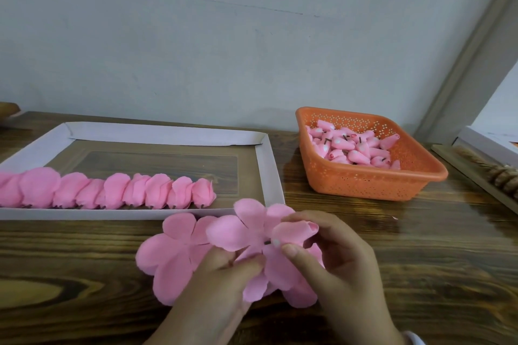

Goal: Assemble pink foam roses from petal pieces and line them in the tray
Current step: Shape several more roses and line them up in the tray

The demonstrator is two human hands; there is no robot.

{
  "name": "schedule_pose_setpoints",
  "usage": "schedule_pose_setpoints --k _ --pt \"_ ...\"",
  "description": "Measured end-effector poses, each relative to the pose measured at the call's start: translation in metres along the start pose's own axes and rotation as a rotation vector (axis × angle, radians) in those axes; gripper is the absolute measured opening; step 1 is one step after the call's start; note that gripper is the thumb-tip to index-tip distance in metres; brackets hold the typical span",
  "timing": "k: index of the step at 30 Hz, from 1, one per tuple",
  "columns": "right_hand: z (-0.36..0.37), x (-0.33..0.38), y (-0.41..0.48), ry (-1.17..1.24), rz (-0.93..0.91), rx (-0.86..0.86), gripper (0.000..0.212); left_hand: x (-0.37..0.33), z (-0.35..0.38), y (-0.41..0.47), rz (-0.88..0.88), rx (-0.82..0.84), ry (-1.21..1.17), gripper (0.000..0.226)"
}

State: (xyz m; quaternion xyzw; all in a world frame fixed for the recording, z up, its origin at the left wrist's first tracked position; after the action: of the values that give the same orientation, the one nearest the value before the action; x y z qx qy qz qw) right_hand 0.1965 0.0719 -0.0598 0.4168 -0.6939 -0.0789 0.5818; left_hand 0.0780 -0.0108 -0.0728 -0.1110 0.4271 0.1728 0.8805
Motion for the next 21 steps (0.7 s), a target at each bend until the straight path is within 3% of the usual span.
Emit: schedule_pose_setpoints --k 4,9,12,14,16,19,21 --pt "0.000 0.000 -0.001 -0.056 0.008 -0.001 0.028 0.002 -0.003 -0.001 0.000 -0.002 -0.061 0.024" --pt "-0.001 0.002 -0.001 -0.123 -0.001 -0.010 0.026 0.004 -0.004 0.000 -0.009 0.024 0.014 0.034" --pt "-0.002 0.001 -0.001 -0.166 -0.008 -0.016 0.023 0.003 -0.004 -0.001 -0.001 0.032 0.037 0.027" --pt "-0.002 -0.001 -0.002 -0.197 0.002 0.002 0.022 0.002 -0.004 -0.005 0.024 0.072 0.115 0.027" --pt "-0.001 -0.002 -0.001 -0.224 0.022 0.028 0.026 0.001 -0.005 -0.007 0.113 0.061 0.344 0.020" --pt "0.002 -0.002 0.001 -0.185 0.038 0.071 0.031 -0.002 0.002 -0.013 0.283 0.002 0.655 0.063" --pt "0.003 0.000 0.001 -0.101 0.070 0.094 0.029 -0.004 0.004 -0.011 0.251 -0.021 0.685 0.083"
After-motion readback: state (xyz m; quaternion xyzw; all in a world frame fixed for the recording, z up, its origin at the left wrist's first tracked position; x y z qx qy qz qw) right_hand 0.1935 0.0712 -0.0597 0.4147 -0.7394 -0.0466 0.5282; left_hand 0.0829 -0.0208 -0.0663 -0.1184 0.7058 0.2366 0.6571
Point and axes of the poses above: each hand's wrist, its own y-axis towards the middle knuckle, its own z-axis out of the palm, x = y × z, the point moved 1 cm from there along y, towards the middle knuckle, and after that the axes turned 6 degrees about -y, right-handed, at the moved point
